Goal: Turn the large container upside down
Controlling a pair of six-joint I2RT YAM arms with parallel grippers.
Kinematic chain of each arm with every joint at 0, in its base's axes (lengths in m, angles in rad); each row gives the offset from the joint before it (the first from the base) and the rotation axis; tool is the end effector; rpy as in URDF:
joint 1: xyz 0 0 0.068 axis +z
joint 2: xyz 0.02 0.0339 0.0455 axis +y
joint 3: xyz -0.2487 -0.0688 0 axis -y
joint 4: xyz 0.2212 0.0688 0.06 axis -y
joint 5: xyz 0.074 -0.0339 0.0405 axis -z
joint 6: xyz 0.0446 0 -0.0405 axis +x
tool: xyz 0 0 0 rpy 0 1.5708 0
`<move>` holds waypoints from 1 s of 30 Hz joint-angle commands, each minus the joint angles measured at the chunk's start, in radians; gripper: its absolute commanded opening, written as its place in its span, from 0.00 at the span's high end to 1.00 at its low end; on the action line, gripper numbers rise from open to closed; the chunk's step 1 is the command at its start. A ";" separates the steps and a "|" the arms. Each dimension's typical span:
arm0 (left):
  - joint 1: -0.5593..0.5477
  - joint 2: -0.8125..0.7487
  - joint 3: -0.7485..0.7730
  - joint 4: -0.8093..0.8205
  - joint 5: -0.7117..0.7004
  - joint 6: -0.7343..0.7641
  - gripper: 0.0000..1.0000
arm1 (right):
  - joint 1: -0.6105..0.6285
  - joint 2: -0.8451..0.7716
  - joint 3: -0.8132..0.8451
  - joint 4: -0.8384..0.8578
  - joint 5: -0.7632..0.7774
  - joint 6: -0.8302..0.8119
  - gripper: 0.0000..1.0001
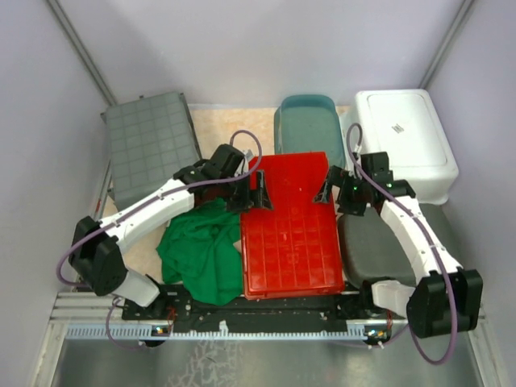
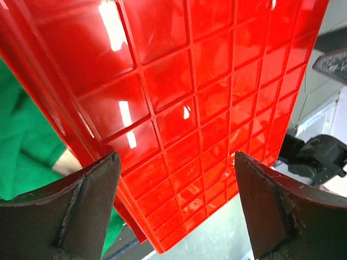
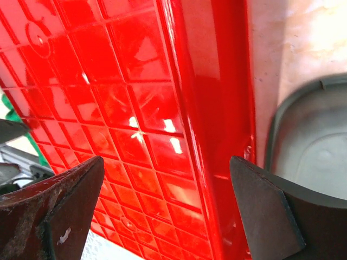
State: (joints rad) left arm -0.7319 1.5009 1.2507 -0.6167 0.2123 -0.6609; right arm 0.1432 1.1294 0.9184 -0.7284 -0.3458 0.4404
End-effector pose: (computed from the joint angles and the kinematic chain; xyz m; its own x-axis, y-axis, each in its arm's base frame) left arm 0.2228 -0.2128 0.2753 -0.9110 0.0117 -0.4123 0.2477 0.8149 -0.5241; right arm 0.2067 0.0451 0.2571 -0.8644 0.2806 -0.4173 0.0400 0.8656 0.4991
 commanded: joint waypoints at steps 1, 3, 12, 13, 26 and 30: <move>0.000 0.007 -0.068 0.135 0.145 -0.054 0.10 | -0.004 0.041 0.011 0.157 -0.130 0.030 0.01; -0.001 -0.011 -0.099 0.191 0.182 -0.069 0.10 | -0.004 0.064 -0.009 0.199 -0.187 0.046 0.01; 0.000 -0.034 -0.112 0.240 0.218 -0.084 0.11 | 0.008 0.084 -0.003 0.251 -0.236 0.073 0.01; 0.000 -0.049 -0.081 0.185 0.170 -0.066 0.11 | 0.009 0.080 0.013 0.214 -0.193 0.052 0.01; 0.049 -0.176 -0.083 0.045 -0.168 -0.063 0.00 | -0.030 -0.227 -0.089 0.117 0.095 0.017 0.03; 0.049 -0.106 -0.129 0.113 -0.072 -0.107 0.00 | -0.030 -0.197 -0.171 0.242 -0.067 0.101 0.06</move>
State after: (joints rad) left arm -0.6823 1.3239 1.1786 -0.5388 0.0761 -0.7212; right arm 0.1131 0.8860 0.8223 -0.6170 -0.2623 0.4595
